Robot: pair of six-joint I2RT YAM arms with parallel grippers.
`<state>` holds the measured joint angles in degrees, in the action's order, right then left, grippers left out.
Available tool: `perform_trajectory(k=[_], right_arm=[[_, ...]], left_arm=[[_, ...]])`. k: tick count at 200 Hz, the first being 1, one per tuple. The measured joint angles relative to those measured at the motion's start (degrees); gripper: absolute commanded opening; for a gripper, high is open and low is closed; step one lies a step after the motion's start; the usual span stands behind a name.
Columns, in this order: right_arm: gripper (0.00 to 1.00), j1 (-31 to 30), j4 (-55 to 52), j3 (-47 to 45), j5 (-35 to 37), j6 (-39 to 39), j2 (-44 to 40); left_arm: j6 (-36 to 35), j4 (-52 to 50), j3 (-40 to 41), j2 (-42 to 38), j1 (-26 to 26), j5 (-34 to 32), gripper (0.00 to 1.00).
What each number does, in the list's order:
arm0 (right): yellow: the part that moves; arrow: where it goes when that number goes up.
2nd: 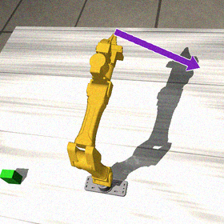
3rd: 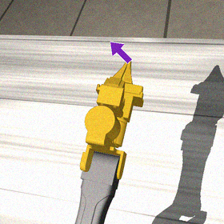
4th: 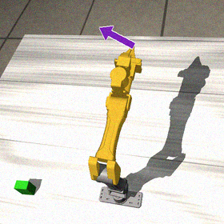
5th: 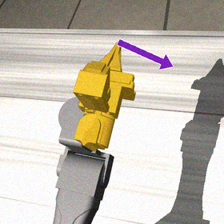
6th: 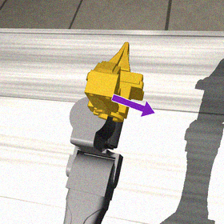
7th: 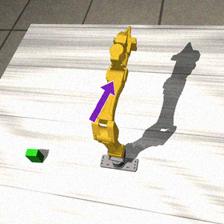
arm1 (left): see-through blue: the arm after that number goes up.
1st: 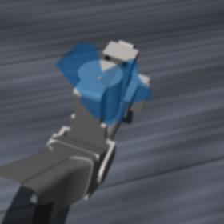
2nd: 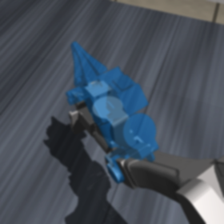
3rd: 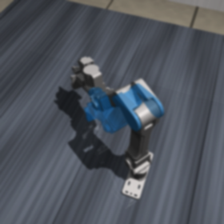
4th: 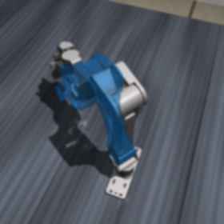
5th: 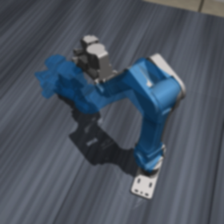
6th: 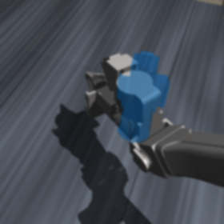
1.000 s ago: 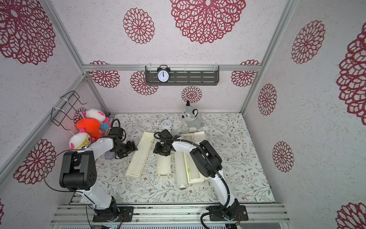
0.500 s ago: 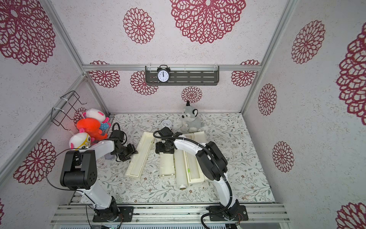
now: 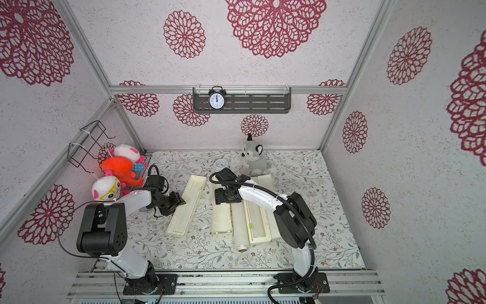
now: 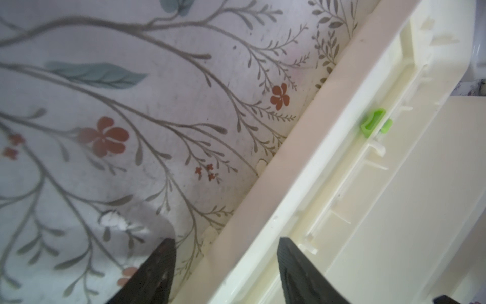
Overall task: Put plastic wrap rolls into dispensers
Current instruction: Adjust the plastic wrap cutting box at the center of the board.
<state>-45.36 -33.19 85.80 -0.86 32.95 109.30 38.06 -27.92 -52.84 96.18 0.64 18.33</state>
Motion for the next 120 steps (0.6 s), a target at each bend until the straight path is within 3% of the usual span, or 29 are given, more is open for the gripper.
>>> perform_trajectory(k=[69,120], right_arm=[[0.75,-0.8,2.0,-2.8,-3.7,0.0,-0.9],[0.74,-2.0,3.2,-2.8,-7.1,0.1,-0.9]], left_arm=[[-0.9,-3.9,-1.0,-8.6,-0.5,-2.5,0.72],[1.7,-2.2,-3.5,-10.3,-8.2,-0.9,0.73]])
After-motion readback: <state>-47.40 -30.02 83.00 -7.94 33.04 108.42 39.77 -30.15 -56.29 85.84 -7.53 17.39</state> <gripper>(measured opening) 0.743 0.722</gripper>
